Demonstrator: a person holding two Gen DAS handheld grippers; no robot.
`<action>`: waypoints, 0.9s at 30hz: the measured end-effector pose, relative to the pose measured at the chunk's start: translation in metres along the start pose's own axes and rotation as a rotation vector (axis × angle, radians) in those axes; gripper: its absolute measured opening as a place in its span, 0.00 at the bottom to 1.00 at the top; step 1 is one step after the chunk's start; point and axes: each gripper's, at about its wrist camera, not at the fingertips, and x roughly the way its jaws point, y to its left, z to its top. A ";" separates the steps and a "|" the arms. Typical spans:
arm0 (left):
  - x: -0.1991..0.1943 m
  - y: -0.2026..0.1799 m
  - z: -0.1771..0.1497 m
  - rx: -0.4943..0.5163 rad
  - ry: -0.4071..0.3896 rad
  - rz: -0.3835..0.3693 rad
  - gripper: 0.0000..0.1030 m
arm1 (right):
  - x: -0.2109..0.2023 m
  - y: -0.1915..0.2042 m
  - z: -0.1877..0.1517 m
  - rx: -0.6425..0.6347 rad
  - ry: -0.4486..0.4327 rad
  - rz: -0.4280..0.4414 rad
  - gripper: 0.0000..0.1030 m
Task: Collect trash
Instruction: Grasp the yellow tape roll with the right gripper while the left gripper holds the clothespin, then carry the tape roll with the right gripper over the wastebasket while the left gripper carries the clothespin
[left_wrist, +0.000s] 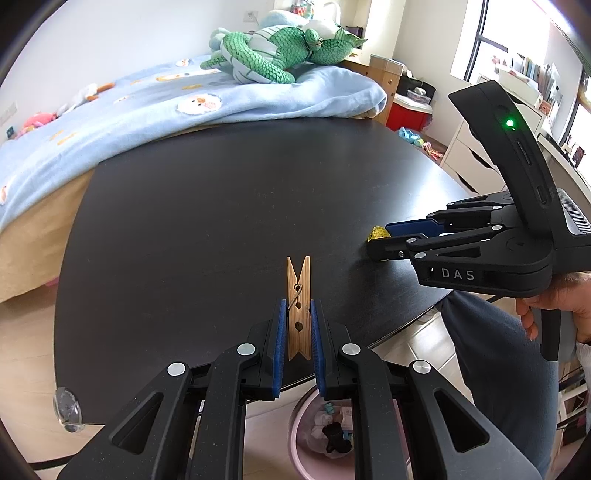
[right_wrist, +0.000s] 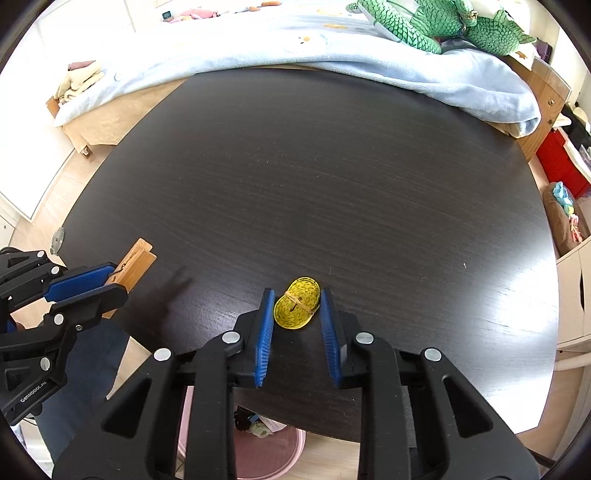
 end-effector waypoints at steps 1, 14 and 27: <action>0.000 -0.001 0.000 0.000 0.000 0.000 0.13 | -0.001 0.000 -0.001 0.000 -0.002 0.002 0.24; -0.013 -0.014 -0.009 0.026 -0.006 0.001 0.13 | -0.046 0.008 -0.028 -0.029 -0.086 -0.007 0.23; -0.045 -0.032 -0.034 0.054 -0.036 -0.007 0.13 | -0.099 0.026 -0.082 -0.050 -0.182 0.007 0.23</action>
